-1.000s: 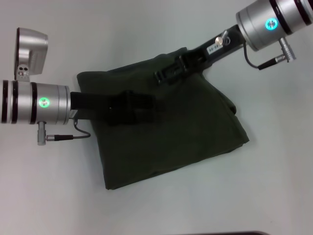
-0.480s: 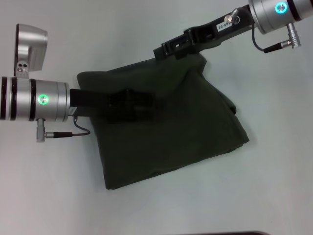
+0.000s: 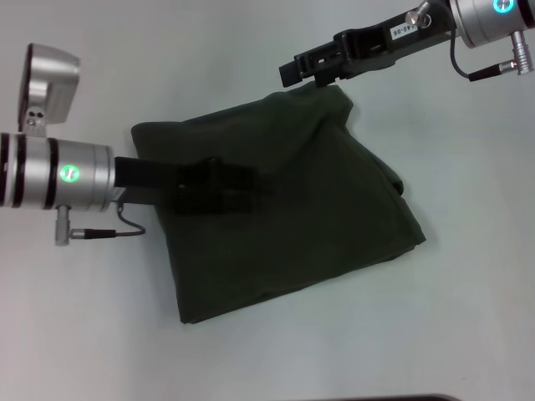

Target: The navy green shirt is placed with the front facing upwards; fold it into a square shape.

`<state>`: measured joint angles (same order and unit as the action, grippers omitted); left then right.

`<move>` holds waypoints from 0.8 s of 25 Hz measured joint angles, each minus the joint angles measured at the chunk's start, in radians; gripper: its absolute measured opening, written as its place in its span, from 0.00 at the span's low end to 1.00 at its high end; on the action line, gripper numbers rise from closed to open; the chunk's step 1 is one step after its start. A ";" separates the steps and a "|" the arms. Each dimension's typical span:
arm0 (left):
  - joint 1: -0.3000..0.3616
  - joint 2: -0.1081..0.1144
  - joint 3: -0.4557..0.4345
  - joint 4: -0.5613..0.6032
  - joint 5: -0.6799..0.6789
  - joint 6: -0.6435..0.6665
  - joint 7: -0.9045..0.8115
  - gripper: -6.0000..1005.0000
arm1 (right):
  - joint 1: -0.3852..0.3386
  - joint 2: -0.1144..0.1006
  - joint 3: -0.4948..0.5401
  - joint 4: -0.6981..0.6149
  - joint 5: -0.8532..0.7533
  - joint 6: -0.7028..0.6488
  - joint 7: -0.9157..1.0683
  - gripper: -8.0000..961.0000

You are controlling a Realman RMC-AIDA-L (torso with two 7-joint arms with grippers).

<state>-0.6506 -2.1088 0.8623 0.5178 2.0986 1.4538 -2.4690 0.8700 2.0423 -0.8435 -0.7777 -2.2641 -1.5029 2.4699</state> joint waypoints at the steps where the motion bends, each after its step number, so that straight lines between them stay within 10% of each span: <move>1: 0.004 0.004 0.000 0.000 0.000 0.000 -0.001 0.58 | -0.001 -0.001 0.001 0.000 0.000 0.000 0.000 0.87; 20: 0.132 0.042 -0.084 0.168 -0.003 0.222 -0.009 0.58 | 0.012 -0.009 -0.006 0.001 -0.004 -0.104 0.005 0.87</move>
<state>-0.5189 -2.0672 0.7786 0.6860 2.0956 1.6754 -2.4785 0.8824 2.0330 -0.8498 -0.7771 -2.2680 -1.6066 2.4747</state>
